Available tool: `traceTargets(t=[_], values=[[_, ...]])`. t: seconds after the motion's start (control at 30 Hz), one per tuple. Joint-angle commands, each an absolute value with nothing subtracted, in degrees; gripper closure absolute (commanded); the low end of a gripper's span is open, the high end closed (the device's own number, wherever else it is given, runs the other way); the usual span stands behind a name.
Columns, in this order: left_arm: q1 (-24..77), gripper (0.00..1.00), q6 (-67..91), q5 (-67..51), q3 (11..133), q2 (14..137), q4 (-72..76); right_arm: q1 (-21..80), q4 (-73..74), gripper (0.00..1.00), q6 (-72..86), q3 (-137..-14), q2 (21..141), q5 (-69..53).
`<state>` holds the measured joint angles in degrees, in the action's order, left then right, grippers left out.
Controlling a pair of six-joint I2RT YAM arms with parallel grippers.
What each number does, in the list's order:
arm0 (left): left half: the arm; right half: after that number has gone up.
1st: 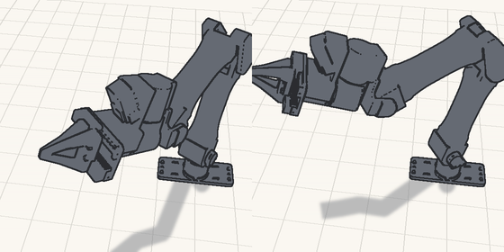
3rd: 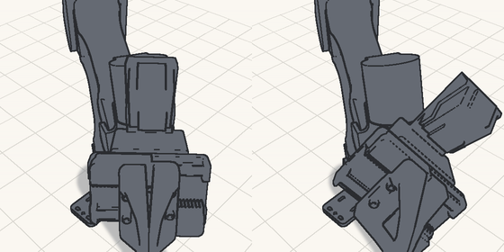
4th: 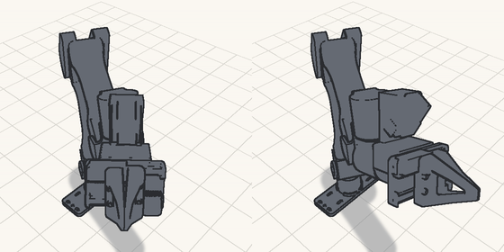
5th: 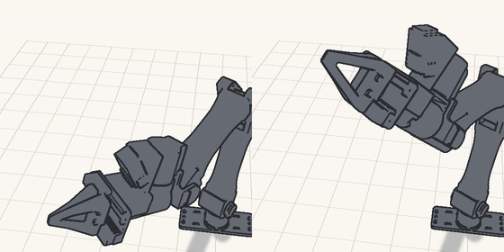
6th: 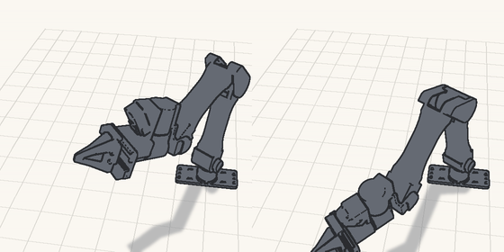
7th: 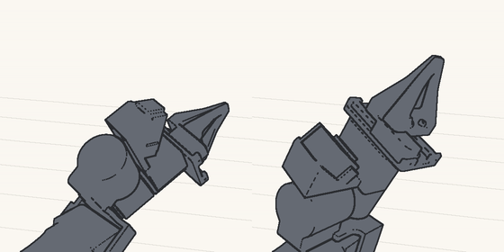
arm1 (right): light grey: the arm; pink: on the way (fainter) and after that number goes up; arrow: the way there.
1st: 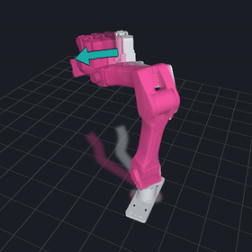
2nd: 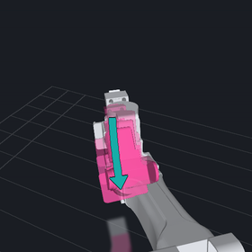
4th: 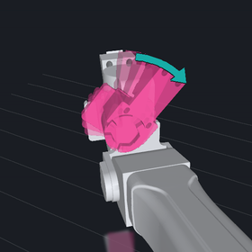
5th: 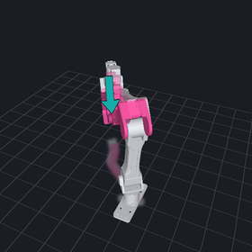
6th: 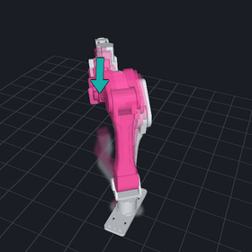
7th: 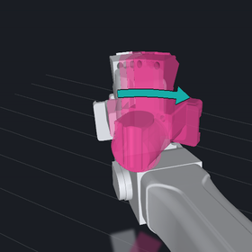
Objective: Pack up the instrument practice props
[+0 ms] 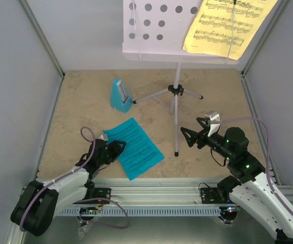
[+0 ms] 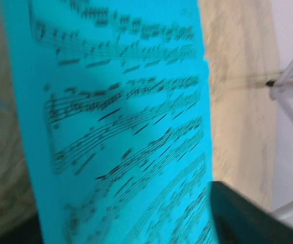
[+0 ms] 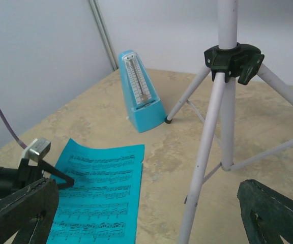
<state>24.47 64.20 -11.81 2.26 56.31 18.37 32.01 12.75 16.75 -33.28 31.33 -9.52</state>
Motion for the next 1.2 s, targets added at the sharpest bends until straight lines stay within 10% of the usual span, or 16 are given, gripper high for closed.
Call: traceTargets(t=[0.0,0.27,0.53,0.83,1.17], values=[[24.2,0.08,64.1,-3.3,5.7,49.6,9.4,32.0,11.7,0.02,17.5,-32.6,29.3,-9.6],[24.2,0.01,58.7,19.4,19.4,32.9,-17.8,29.5,14.9,0.02,22.0,-35.9,34.3,3.7],[24.1,0.01,52.3,25.1,27.0,29.7,-25.0,2.2,8.4,0.02,31.3,-37.0,43.0,-14.6],[24.2,0.01,33.4,9.2,42.3,32.4,-21.3,-22.6,-8.6,0.02,43.7,-49.2,49.9,-32.4],[24.2,0.01,20.2,-14.9,59.8,39.0,-20.2,-25.8,-31.1,0.02,55.4,-68.1,60.6,-46.1]])
